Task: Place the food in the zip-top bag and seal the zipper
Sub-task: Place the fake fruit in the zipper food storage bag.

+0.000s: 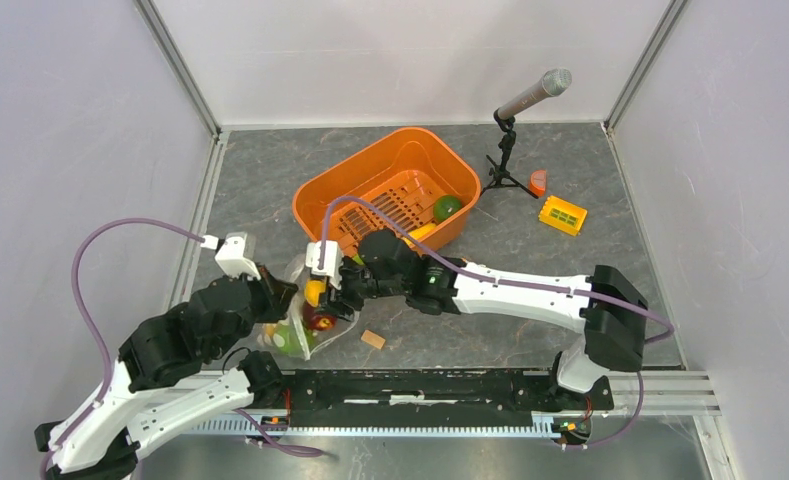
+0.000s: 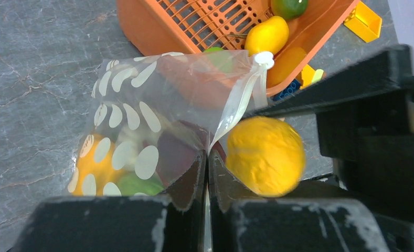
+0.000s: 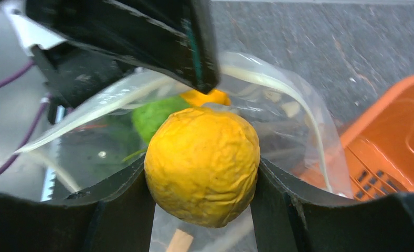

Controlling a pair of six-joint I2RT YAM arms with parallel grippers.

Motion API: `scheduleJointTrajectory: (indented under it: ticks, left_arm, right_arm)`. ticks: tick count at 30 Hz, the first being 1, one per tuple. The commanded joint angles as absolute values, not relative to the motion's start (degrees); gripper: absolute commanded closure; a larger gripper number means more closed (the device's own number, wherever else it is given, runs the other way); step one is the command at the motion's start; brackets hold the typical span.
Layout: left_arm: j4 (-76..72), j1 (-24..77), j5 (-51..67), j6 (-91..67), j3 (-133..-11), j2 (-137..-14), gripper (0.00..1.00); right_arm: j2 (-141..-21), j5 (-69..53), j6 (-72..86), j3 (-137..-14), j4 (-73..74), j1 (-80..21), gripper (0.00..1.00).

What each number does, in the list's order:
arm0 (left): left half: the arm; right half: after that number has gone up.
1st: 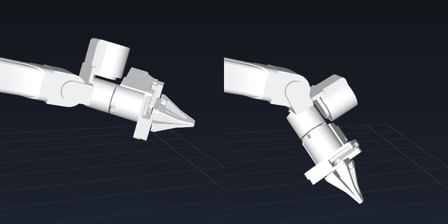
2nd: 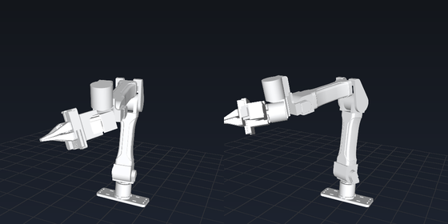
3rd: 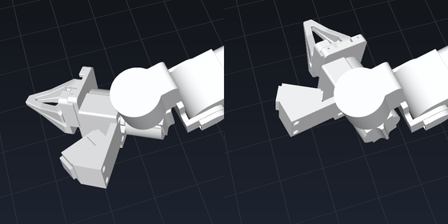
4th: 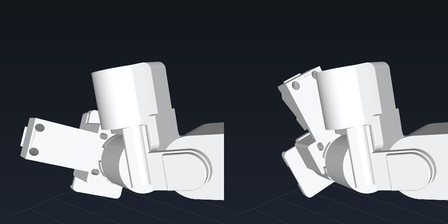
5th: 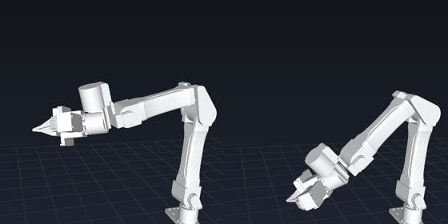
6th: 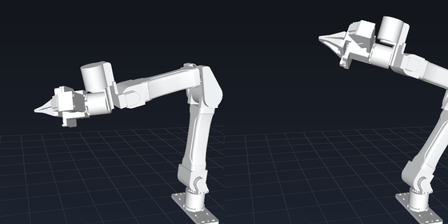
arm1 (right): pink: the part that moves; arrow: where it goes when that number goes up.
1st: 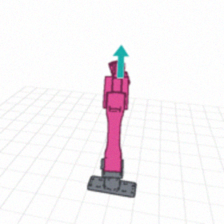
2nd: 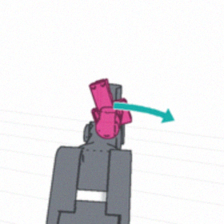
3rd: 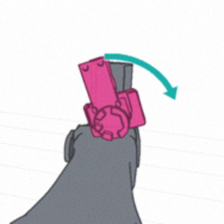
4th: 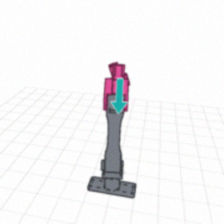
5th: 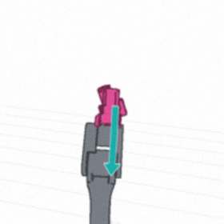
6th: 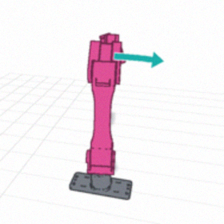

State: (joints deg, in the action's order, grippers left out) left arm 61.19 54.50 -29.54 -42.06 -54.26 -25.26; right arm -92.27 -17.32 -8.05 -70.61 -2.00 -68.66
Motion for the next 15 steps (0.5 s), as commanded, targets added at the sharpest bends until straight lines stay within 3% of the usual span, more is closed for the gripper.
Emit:
scheduleJointTrajectory:
  ticks: [1, 6, 13, 15]
  left_arm:
    - [58.0, 54.6, -27.5, -44.3, -57.5, -25.2, 0.92]
    - [58.5, 54.7, -29.4, -44.7, -59.5, -24.2, 0.92]
    - [59.9, 54.6, -32.3, -46.1, -59.8, -23.4, 0.91]
    - [59.9, 54.7, -32.3, -46.3, -59.6, -23.3, 0.91]
  right_arm:
    - [-94.1, -5.8, -8.0, -75.2, 1.6, -68.6, 0.78]
    - [-97.0, -5.4, -10.0, -81.2, 5.5, -68.6, 0.65]
    - [-93.8, -17.8, -8.5, -78.1, -1.6, -68.6, 0.22]
    - [-92.2, -19.2, -8.5, -76.2, -3.6, -68.6, 0.16]
